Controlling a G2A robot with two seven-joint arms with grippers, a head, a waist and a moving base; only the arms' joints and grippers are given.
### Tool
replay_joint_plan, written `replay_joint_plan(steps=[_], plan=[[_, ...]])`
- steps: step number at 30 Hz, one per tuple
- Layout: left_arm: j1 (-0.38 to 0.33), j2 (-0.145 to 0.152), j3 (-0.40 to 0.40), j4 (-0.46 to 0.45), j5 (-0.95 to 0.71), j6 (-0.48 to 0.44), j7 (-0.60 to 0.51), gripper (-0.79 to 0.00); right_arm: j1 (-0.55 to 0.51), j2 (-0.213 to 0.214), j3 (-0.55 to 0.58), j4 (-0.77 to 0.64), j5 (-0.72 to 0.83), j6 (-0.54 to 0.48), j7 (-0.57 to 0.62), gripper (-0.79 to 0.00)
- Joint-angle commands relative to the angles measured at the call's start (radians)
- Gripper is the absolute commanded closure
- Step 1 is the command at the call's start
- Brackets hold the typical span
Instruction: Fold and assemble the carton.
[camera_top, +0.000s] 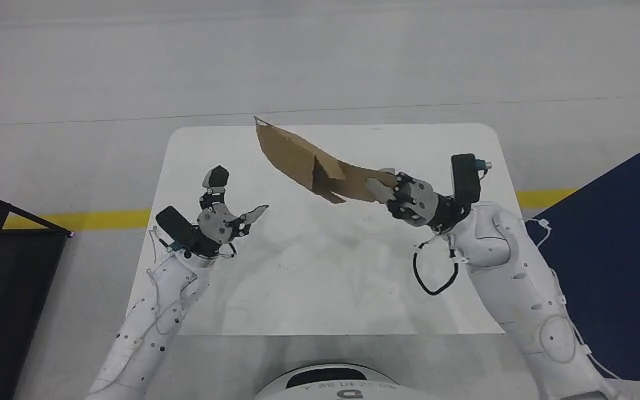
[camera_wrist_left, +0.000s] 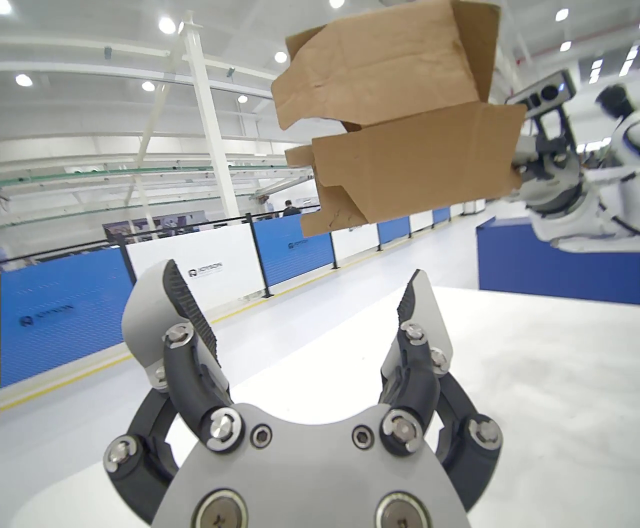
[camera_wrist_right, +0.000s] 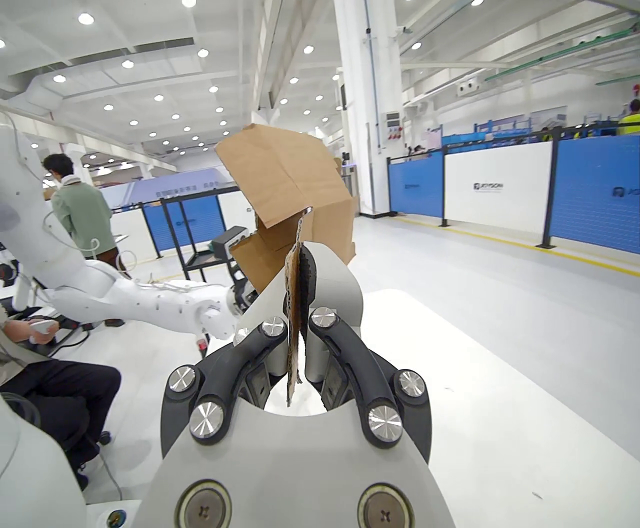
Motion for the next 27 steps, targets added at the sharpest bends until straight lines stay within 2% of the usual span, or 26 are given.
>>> replay_joint_plan(steps=[1,4,7,8,10,11,14,18,25,27], plan=[[-0.023,-0.004,0.014,0.02,-0.038,-0.046,0.004,-0.785,0.011,0.02,-0.03,-0.018,0.106,0.0,0.067,0.0],[-0.039,-0.009,0.027,0.039,-0.07,-0.067,0.006,-0.785,0.022,0.048,-0.046,-0.03,0.244,0.0,0.138,0.0],[-0.05,-0.012,0.03,0.05,-0.045,-0.018,-0.012,-0.785,0.028,0.065,-0.045,-0.033,0.332,0.0,0.177,0.0],[-0.055,-0.01,0.023,0.05,0.024,0.052,-0.033,-0.785,0.028,0.065,-0.045,-0.033,0.332,0.0,0.177,0.0],[-0.05,-0.002,0.017,0.014,0.34,0.321,-0.103,-0.785,0.028,0.065,-0.045,-0.033,0.332,0.0,0.177,0.0],[-0.033,-0.002,0.036,-0.013,0.421,0.386,-0.105,-0.785,0.028,0.065,-0.045,-0.033,0.332,0.0,0.177,0.0],[-0.012,-0.006,0.058,-0.047,0.424,0.414,-0.068,-0.785,0.028,0.065,-0.045,-0.033,0.332,0.0,0.177,0.0],[-0.021,-0.009,0.055,-0.026,0.35,0.368,-0.038,-0.785,0.016,0.064,-0.055,-0.042,0.369,0.009,0.176,0.0],[-0.03,-0.012,0.04,-0.015,0.379,0.47,-0.008,-0.785,0.022,0.071,-0.056,-0.031,0.447,0.0,0.235,0.0],[-0.033,-0.01,0.028,-0.023,0.45,0.555,0.006,-0.785,0.022,0.073,-0.065,-0.027,0.48,0.008,0.265,0.0]])
